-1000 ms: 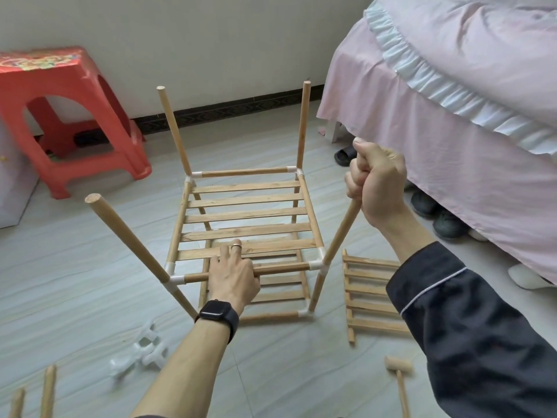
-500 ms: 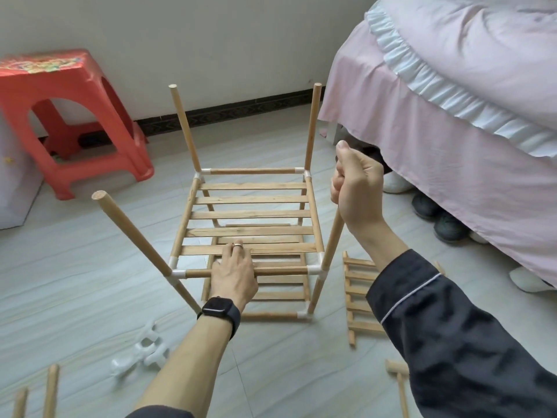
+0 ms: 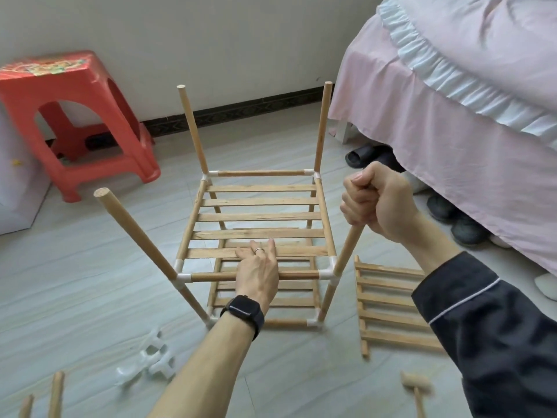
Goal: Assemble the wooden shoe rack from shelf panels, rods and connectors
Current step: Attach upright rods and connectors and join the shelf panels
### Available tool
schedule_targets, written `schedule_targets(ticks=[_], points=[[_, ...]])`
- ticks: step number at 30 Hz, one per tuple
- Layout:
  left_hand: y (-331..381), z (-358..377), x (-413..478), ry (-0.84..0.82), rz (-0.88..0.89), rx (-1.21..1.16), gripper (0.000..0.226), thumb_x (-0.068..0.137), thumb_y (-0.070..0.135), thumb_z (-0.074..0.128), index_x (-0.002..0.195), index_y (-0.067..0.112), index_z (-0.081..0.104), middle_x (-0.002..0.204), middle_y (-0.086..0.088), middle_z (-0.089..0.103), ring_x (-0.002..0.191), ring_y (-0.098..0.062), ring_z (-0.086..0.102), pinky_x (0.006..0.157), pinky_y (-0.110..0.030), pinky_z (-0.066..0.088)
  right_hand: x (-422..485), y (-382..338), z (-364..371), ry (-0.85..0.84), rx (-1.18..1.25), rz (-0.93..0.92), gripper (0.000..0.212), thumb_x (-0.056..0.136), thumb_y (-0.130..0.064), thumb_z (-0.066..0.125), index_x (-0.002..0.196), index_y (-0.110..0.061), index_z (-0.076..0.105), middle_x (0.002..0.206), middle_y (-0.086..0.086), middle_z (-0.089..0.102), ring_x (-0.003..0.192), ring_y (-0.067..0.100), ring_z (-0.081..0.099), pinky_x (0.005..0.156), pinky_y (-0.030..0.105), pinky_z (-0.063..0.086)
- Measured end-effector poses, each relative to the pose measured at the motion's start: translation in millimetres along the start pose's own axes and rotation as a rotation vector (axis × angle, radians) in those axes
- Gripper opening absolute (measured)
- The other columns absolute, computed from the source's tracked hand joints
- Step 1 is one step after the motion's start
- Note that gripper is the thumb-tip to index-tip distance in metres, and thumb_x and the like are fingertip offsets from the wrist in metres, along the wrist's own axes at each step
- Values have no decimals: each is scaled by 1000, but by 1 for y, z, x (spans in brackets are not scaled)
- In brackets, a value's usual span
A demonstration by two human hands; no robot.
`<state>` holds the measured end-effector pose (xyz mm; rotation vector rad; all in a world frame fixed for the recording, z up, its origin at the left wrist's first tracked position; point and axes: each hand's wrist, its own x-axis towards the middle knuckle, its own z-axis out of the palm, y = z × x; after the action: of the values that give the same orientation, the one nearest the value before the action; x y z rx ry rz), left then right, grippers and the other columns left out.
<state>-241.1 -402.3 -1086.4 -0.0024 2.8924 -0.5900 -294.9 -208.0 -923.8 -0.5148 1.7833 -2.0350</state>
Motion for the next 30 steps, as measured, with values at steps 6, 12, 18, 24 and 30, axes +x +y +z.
schedule_targets(ticks=[6, 12, 18, 24, 30], points=[[0, 4, 6, 25, 49, 82, 65, 101, 5, 28, 155, -6, -6, 151, -42, 30, 134, -53, 45, 112, -58, 39, 10, 4, 6, 108, 38, -54, 36, 78, -21, 41, 49, -23, 19, 41, -7, 17, 38, 11, 13, 44, 22, 12], [1, 0, 4, 8, 26, 70, 65, 101, 5, 29, 158, -1, -1, 152, -38, 32, 127, -58, 49, 105, -55, 47, 10, 21, 31, 684, -65, -356, 47, 84, -16, 49, 43, -25, 27, 43, -8, 23, 44, 19, 23, 46, 33, 20], [2, -8, -2, -52, -27, -7, 65, 101, 0, 29, 159, 2, 0, 157, -34, 28, 131, -60, 43, 106, -52, 47, 7, 29, 46, 788, -232, -413, 46, 87, -20, 49, 50, 1, 33, 46, 9, 31, 47, 22, 29, 47, 35, 26], [8, -14, -9, -65, -23, 32, 63, 102, -2, 28, 158, -2, -1, 154, -37, 30, 129, -53, 50, 107, -52, 47, -2, 23, 26, 496, -88, -310, 54, 90, -31, 53, 40, -26, 34, 42, -9, 27, 39, 11, 25, 42, 20, 27], [17, -10, -22, -75, -70, -17, 64, 102, 0, 29, 158, -1, -2, 151, -36, 34, 126, -56, 51, 100, -49, 53, -5, 20, 10, 285, -41, -142, 58, 82, -59, 62, 50, -24, 28, 49, -1, 20, 49, 19, 16, 49, 33, 14]])
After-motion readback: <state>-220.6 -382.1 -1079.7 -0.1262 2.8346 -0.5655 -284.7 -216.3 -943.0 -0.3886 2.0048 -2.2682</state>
